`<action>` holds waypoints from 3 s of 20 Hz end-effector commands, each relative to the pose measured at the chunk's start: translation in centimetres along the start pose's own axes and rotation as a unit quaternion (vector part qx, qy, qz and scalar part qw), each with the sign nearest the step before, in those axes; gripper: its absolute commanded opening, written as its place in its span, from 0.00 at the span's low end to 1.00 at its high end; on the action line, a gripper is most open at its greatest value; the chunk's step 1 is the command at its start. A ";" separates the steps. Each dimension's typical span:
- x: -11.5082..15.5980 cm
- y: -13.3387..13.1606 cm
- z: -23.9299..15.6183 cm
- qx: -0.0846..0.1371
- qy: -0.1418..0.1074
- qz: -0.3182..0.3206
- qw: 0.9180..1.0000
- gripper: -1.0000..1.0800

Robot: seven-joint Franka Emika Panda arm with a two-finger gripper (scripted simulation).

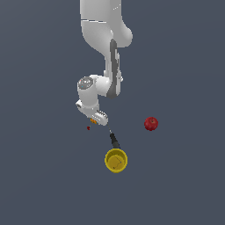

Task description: Pick up a designated object from a clutter of objects.

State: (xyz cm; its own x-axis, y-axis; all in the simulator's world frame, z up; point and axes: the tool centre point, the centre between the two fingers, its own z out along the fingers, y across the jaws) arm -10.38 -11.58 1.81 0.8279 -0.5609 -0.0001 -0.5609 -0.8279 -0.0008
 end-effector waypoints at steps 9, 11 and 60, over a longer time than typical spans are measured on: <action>0.0 0.1 0.0 0.000 0.000 0.001 1.000 0.00; 0.0 -0.1 -0.2 0.000 0.000 0.001 1.000 0.00; -17.1 -22.9 -32.2 -0.001 0.000 0.000 1.000 0.00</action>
State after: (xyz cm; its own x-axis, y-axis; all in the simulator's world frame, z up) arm -11.68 16.20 33.12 0.8285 -0.5600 0.0015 -0.5600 -0.8285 0.0012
